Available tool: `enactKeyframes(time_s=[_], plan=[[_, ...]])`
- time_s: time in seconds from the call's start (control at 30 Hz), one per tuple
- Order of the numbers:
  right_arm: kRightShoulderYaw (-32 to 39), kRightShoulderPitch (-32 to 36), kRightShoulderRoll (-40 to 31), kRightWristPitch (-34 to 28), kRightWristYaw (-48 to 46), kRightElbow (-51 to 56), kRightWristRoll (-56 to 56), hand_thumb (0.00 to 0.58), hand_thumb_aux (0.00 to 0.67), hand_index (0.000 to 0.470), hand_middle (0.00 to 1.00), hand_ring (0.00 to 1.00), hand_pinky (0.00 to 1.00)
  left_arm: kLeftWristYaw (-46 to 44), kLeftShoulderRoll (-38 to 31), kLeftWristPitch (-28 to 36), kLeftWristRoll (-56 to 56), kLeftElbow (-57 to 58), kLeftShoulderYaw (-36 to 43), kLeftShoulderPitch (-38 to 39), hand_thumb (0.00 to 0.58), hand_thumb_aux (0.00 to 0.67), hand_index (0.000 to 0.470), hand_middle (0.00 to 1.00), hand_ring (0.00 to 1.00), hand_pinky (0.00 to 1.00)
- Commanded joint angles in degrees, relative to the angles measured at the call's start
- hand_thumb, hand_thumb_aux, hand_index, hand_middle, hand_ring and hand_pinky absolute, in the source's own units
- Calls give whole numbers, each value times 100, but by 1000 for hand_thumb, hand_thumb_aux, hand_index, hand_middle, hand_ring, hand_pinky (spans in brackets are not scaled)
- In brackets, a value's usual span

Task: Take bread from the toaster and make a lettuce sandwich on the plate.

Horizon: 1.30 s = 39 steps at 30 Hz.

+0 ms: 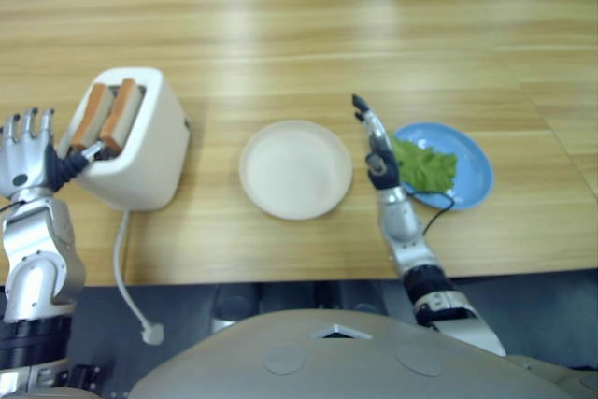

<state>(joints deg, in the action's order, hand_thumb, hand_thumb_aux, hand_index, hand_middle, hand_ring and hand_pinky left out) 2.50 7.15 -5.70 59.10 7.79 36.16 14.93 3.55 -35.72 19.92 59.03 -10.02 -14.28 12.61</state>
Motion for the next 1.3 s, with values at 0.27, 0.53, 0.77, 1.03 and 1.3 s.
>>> enactKeyframes(time_s=[0.27, 0.53, 0.77, 1.03, 1.3], plan=[[33, 69, 11, -80, -4, 134, -21, 0, 0, 0, 0, 0, 0, 538, -55, -616, -301, 366, 354, -192, 580, 670, 460, 0, 0, 0], [17, 92, -17, -56, -1, 183, -24, 0, 0, 0, 0, 0, 0, 737, -49, -812, -544, 713, 407, -248, 580, 670, 460, 0, 0, 0], [9, 135, -71, -54, 10, 198, 18, 0, 0, 0, 0, 0, 0, 1043, 76, -1231, -1253, 930, 186, -347, 580, 670, 460, 0, 0, 0], [-248, 370, -611, -256, 309, 76, 371, 0, 0, 0, 0, 0, 0, 1141, 340, -1930, -2418, 678, -185, -358, 580, 670, 460, 1000, 1000, 1000], [-235, 479, -1492, -1102, 1065, 19, 1644, 0, 0, 0, 0, 0, 0, 1302, 436, -1968, -2435, 346, -293, -299, 580, 670, 460, 1000, 1000, 1000]])
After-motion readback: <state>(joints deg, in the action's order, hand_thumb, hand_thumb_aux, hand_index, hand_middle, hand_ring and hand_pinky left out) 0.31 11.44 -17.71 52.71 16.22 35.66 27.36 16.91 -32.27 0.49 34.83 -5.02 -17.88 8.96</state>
